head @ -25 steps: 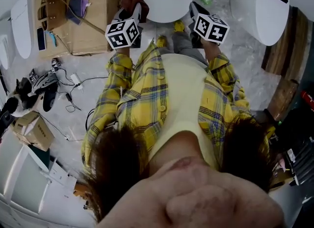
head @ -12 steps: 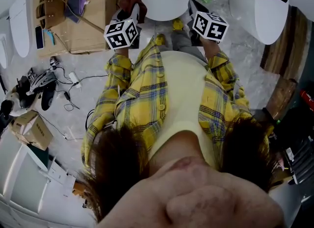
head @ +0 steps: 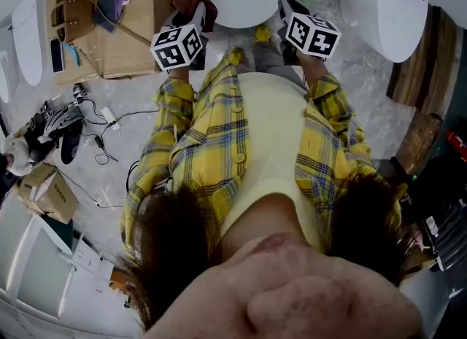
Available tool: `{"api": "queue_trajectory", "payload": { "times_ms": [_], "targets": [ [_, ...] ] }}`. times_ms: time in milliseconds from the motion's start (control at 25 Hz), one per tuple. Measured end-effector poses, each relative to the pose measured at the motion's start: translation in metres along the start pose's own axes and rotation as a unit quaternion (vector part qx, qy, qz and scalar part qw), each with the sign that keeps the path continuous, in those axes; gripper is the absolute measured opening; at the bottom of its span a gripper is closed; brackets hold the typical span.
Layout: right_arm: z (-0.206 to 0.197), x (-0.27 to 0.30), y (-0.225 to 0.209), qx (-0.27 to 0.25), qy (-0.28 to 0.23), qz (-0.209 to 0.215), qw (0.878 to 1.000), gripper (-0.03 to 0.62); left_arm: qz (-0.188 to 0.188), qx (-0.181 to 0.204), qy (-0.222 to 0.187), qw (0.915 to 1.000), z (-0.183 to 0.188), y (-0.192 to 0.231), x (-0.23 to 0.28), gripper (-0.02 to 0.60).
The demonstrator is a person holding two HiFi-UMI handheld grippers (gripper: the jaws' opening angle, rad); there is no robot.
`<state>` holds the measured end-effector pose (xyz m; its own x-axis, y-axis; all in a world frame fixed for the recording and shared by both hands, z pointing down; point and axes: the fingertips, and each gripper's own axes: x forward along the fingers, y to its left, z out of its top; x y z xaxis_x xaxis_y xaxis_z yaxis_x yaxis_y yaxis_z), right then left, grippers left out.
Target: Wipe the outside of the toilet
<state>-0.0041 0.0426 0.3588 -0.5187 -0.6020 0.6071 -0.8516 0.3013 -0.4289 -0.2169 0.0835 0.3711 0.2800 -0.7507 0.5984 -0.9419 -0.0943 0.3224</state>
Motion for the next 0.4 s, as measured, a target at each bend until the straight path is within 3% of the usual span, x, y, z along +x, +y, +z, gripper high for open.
{"api": "queue_trajectory", "payload": {
  "times_ms": [400],
  "targets": [
    [0.0006,-0.0079,-0.002,0.002,-0.004,0.0,1.0,0.025,0.008,0.001,0.016,0.9998,-0.0023,-0.0049,-0.001,0.098]
  ]
}}
